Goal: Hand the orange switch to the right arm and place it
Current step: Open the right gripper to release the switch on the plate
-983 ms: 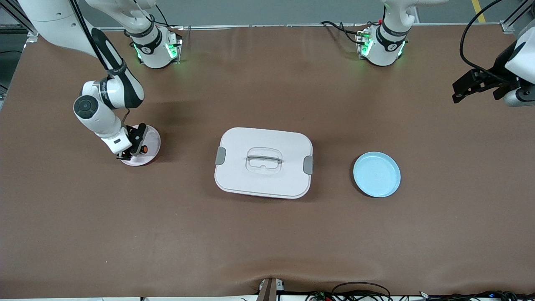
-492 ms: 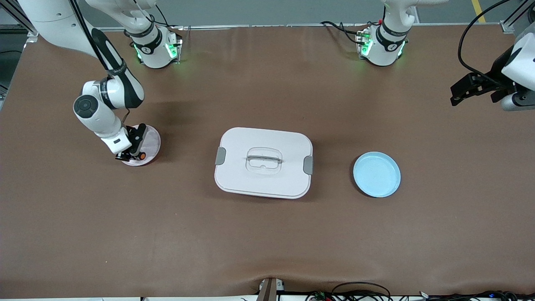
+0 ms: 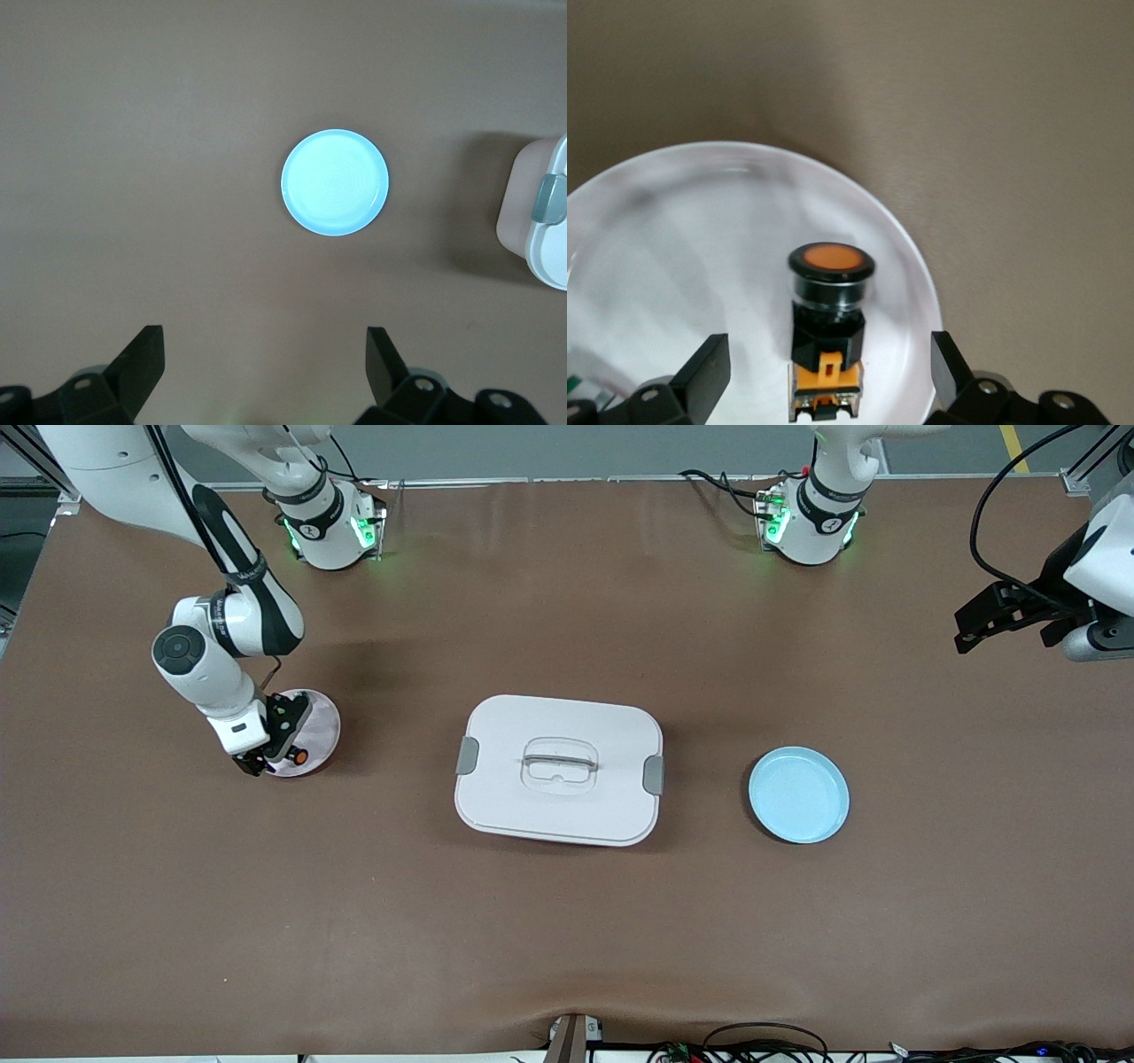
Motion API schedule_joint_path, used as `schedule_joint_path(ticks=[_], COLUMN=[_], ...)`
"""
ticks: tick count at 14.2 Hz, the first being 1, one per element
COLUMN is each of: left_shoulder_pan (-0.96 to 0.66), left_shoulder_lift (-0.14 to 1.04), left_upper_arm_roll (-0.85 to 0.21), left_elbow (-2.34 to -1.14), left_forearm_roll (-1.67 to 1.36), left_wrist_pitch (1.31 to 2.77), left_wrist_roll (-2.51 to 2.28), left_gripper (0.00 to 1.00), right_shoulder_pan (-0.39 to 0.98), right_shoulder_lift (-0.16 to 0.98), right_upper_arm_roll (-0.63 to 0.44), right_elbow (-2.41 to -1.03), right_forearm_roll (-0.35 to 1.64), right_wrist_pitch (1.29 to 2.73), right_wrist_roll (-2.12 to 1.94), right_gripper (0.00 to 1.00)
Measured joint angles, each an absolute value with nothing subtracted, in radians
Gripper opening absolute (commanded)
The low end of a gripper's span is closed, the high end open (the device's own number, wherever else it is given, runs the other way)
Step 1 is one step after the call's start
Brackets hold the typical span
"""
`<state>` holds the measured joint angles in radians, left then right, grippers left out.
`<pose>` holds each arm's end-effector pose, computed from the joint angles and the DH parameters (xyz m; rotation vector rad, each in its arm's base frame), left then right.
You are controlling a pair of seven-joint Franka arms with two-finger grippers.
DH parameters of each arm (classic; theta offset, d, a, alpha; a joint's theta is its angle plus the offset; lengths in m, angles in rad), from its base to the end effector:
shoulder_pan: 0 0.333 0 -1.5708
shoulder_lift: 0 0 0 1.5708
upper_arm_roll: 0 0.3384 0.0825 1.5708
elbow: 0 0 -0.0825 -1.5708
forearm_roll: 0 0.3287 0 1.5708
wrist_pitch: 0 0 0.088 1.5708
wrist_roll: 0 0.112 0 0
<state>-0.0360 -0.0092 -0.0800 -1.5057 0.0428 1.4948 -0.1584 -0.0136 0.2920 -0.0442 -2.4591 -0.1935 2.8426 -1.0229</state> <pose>0.4861 -0.0518 0.6668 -3.0975 -0.0707 -0.0065 0.4746 -0.0177 0.2569 2.5410 1.6466 0.0566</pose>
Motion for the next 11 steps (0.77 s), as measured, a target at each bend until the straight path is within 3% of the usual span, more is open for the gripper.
schedule_joint_path(ticks=[4,11], left_shoulder_pan=[-0.037,-0.037], left_shoulder_lift=[-0.009,-0.01], left_upper_arm_roll=[-0.08,-0.08], left_elbow=[-1.506,-1.506], left_forearm_roll=[0.043,0.043], left_wrist_pitch=[1.494,1.486], left_wrist_roll=[-0.159,-0.16], left_gripper=[1.0,1.0], right_shoulder_pan=[-0.014,-0.014], right_shoulder_lift=[0.268,0.156], right_upper_arm_roll=[-0.043,-0.029], right_elbow=[-2.438,-2.342], right_forearm_roll=[-0.194,-0.194], right_wrist_pitch=[2.814,2.495], right_wrist_roll=[-0.771,-0.508], right_gripper=[1.0,1.0])
